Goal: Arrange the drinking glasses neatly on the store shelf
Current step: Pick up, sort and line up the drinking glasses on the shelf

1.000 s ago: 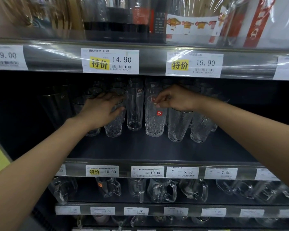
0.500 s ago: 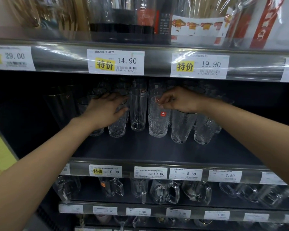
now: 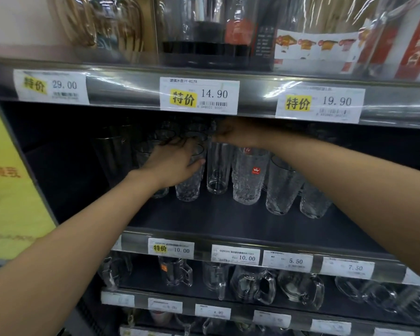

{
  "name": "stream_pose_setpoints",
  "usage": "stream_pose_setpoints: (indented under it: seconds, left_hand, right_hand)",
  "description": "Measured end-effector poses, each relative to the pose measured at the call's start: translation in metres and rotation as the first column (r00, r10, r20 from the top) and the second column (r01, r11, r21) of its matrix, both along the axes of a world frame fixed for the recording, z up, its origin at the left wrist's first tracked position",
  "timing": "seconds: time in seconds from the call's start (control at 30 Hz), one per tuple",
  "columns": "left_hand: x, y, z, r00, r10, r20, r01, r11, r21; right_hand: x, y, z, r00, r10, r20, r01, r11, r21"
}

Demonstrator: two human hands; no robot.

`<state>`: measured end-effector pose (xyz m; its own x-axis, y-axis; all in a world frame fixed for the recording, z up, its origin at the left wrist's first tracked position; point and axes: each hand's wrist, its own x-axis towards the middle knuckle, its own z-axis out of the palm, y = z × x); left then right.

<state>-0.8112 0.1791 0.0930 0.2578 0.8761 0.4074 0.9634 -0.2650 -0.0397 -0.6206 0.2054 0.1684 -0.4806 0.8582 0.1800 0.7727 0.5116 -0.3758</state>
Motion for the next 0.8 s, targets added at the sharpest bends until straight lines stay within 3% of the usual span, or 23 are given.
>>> stream_pose_setpoints:
  seconds: [0.1,0.23,0.8]
  left_hand:
    - [-0.001,0.000,-0.001,1.000,-0.013,-0.015,0.013,1.000,0.011]
    - [-0.001,0.000,-0.002,1.000,-0.016,-0.024,0.017,1.000,0.021]
    - [0.000,-0.001,-0.002,1.000,-0.015,-0.023,0.016,0.999,0.037]
  right_hand:
    - [-0.016,0.002,0.000,0.990,0.060,0.126,-0.060,0.998,-0.003]
    - [-0.025,0.020,-0.012,0.962,-0.009,0.272,-0.017,0.995,0.095]
    - [-0.002,0.015,-0.004,0.996,0.055,0.075,-0.055,0.998,0.001]
